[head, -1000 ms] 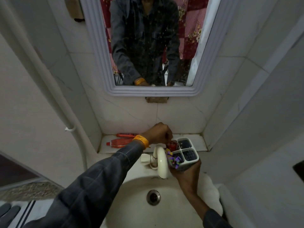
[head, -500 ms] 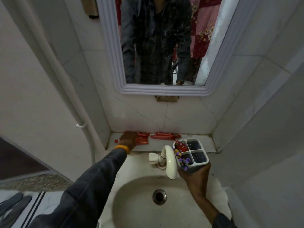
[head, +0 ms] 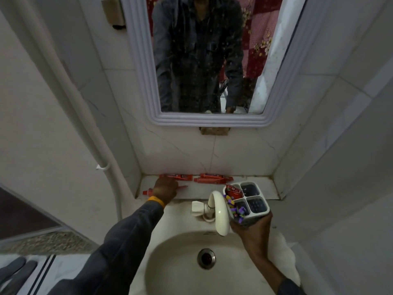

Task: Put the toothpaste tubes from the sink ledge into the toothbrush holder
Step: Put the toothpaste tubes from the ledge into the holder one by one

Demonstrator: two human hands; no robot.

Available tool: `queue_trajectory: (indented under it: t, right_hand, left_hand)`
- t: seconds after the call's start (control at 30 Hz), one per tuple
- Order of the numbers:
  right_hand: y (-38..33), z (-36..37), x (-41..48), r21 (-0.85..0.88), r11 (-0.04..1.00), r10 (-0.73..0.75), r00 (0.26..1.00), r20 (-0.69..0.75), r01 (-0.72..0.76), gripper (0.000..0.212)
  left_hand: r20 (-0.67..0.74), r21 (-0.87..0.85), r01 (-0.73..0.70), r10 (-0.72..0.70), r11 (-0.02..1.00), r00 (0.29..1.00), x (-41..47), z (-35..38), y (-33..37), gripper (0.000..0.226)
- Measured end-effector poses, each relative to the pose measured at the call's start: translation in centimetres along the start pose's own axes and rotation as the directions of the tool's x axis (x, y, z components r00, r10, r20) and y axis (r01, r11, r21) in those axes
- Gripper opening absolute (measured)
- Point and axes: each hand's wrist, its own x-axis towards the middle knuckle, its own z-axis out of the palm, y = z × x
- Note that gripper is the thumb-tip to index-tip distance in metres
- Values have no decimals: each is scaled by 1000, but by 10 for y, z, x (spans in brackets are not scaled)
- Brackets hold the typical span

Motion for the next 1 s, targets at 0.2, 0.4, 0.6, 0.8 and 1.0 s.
queue_trajectory:
  t: [0.2, 0.4, 0.6, 0.8, 1.0]
  right_hand:
    - [-1, -2, 0, 4, 1000, 6, 1000, -16, -6, 115]
    - [-2, -1, 4, 23, 1000, 20, 1000, -6, -20, 116]
    - [-3, -1, 7, 42, 999, 1, 1000, 17, -2, 105]
    - [-2, 2, 6, -13, 999, 48, 998, -35, -49, 120]
    - [2, 3, 3, -32, 998, 56, 998, -39, -57, 123]
  left_hand:
    - [-124, -259, 45, -80, 965, 989, 1, -72, 16, 42]
    - [-289, -568, -276, 126, 775, 949, -5, -147, 64, 24]
    - [-228, -602, -534, 513, 594, 827, -13, -161, 122, 22]
    - [-124, -364, -589, 589, 722, 799, 0, -129, 161, 22]
    - [-45, -279, -595, 609, 754, 792, 17, -96, 193, 24]
